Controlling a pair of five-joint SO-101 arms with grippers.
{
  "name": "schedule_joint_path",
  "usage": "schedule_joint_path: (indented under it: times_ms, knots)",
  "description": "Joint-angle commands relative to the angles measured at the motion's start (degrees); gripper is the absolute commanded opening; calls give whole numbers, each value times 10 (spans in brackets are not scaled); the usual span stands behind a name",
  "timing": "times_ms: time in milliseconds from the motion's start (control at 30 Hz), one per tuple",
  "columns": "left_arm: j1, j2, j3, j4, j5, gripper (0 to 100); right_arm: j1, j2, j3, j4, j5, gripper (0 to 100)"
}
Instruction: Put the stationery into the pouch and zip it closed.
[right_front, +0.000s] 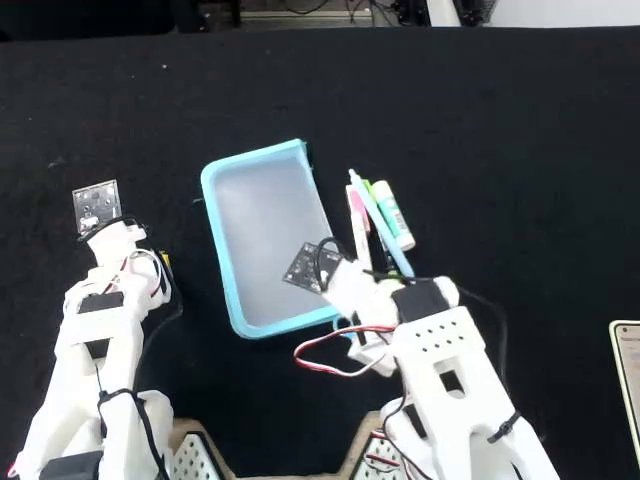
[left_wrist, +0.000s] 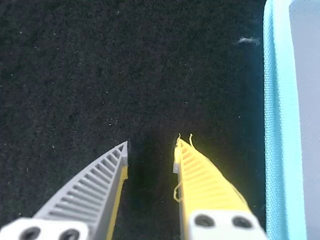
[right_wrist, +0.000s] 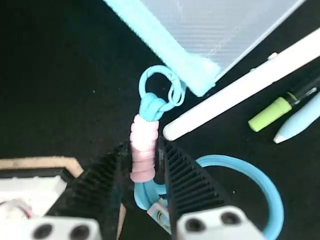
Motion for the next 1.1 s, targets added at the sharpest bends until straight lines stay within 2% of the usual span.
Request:
schedule_joint_path:
  times_ms: [0, 133, 167, 300, 467, 733, 933, 1067]
  knots:
    - [-5, -6, -39, -11, 4, 153, 7, -12, 2, -16, 10, 36]
    - [-5, -6, -39, -11, 4, 154, 5, -12, 9, -37, -30, 196]
    - [-5, -6, -39, -11, 4, 154, 5, -12, 12, -40, -40, 208]
    - [-5, -5, -34, -30, 4, 154, -47, -12, 12, -43, -69, 178]
    - [-5, -3, -34, -31, 4, 153, -128, -11, 14, -57, -154, 178]
    - [-5, -4, -34, -29, 4, 153, -77, -5, 68, -142, -141, 178]
    - [-5, -4, -34, -31, 4, 154, -75, 86, 79, -225, -132, 178]
    - [-5, -4, -34, -30, 4, 155, -75, 138, 46, -235, -132, 173]
